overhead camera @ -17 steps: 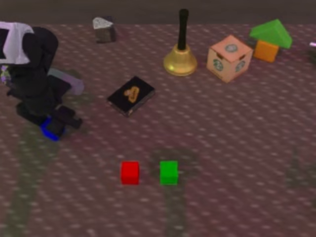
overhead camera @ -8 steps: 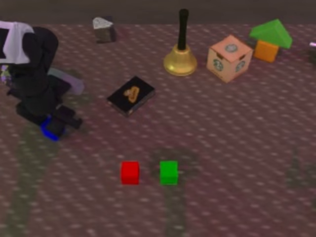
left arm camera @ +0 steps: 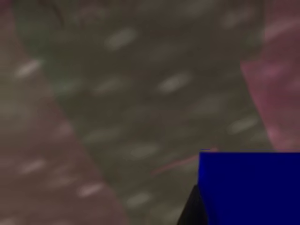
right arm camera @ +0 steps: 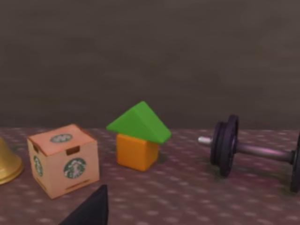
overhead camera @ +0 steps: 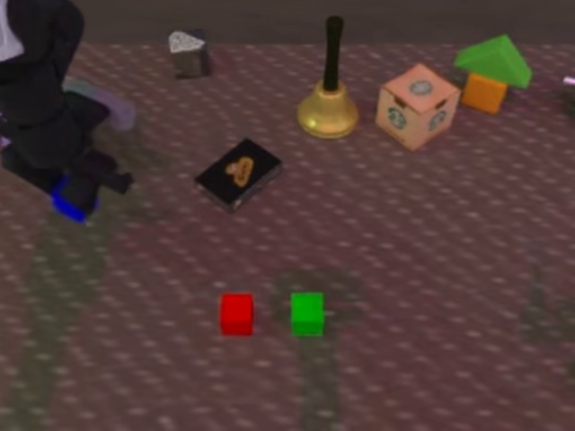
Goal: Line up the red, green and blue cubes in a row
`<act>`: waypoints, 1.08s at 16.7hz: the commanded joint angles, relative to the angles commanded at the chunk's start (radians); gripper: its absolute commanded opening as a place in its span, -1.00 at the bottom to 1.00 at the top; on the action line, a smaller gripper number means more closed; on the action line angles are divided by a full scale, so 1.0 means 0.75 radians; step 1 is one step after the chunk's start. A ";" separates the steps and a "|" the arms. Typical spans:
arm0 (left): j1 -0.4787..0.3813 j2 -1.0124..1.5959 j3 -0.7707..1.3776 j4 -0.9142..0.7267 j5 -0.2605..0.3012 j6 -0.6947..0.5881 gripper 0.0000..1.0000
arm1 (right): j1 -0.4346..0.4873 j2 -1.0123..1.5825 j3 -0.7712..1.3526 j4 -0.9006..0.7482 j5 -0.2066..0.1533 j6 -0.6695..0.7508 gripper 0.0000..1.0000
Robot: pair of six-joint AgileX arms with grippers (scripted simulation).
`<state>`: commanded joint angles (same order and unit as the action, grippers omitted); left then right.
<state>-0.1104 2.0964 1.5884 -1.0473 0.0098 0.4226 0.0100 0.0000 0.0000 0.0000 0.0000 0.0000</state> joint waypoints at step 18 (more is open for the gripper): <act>-0.646 0.360 0.606 -0.308 -0.010 -1.059 -1.00 | 0.000 0.000 0.000 0.000 0.000 0.000 1.00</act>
<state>-0.5945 2.3663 2.0428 -1.2786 0.0021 -0.3714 0.0100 0.0000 0.0000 0.0000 0.0000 0.0000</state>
